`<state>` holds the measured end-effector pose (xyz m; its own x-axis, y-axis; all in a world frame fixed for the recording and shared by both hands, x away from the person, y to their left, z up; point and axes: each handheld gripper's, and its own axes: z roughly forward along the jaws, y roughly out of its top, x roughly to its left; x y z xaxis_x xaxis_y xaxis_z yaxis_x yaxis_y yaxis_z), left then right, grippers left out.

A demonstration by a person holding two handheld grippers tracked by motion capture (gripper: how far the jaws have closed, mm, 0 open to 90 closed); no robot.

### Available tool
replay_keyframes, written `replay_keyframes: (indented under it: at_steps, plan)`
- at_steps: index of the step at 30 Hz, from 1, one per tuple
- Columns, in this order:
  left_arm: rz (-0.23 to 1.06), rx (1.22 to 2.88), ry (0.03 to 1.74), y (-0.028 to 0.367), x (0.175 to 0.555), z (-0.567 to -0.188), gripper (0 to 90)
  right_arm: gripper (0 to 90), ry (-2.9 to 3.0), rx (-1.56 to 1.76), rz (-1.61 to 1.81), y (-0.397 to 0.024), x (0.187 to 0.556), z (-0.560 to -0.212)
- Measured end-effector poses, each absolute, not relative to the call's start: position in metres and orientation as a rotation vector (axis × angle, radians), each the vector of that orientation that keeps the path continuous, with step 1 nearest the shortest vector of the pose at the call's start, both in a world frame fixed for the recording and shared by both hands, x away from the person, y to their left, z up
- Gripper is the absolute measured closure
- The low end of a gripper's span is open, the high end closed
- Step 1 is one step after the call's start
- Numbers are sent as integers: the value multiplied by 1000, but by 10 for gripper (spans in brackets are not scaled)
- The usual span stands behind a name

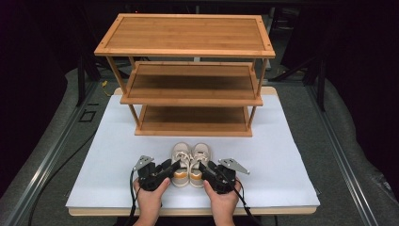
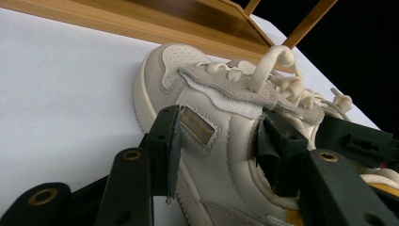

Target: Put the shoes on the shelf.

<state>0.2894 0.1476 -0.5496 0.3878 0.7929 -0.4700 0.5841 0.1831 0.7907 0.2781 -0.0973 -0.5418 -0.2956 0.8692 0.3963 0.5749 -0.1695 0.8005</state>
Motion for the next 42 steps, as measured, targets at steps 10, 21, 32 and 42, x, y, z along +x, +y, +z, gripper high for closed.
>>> replay_keyframes:
  at_steps: [10,21,32,42]
  plan:
    - [220,1502,1299,148,290,-549,540,587,1788,1670,1457,-97,278,-541]
    - [217,1508,1304,149,290,-545,542,592,1764,1659,1480,-94,278,-539]
    - [215,1501,1297,151,291,-535,542,592,1752,1663,1490,-94,279,-530]
    - [223,1493,1288,153,290,-518,543,592,1751,1640,1507,-93,278,-513]
